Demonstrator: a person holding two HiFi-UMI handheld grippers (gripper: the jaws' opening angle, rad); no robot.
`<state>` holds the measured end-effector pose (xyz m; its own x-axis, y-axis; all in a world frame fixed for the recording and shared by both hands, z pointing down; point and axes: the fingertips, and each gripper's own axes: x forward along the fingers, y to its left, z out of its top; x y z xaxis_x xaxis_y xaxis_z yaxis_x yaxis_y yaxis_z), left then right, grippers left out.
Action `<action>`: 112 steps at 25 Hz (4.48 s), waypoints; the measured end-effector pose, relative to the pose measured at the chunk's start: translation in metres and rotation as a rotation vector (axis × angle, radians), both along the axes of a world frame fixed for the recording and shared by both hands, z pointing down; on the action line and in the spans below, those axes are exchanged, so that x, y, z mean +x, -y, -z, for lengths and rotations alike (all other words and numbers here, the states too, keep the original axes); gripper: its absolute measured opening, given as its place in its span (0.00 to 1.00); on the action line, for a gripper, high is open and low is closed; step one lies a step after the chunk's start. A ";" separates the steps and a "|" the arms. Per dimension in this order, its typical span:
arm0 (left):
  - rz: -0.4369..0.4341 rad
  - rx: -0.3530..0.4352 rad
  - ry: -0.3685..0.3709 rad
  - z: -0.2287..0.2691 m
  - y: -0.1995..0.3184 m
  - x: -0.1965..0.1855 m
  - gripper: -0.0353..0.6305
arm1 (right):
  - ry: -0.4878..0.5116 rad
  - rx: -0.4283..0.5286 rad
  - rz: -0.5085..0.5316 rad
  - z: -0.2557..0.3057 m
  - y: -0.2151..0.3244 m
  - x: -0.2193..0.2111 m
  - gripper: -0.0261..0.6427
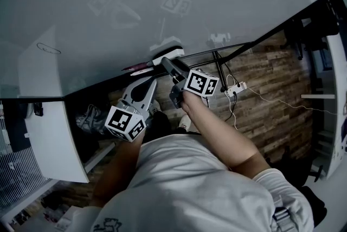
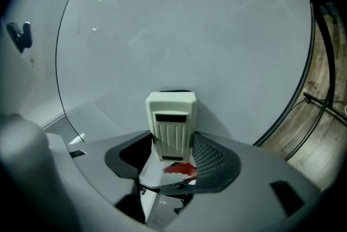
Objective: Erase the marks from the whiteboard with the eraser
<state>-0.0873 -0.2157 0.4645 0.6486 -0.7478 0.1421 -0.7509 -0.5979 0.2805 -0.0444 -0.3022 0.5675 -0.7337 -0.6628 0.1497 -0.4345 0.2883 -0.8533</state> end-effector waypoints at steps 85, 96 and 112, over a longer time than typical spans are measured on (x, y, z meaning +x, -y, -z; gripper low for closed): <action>0.061 0.013 0.040 0.006 0.011 -0.023 0.06 | 0.052 -0.192 0.028 -0.109 0.010 0.024 0.40; 0.070 0.030 0.033 0.007 -0.003 -0.009 0.06 | 0.075 -0.127 0.059 -0.078 -0.010 0.041 0.40; 0.178 0.056 -0.014 0.052 -0.099 -0.001 0.06 | 0.054 0.401 0.274 0.105 -0.154 0.062 0.40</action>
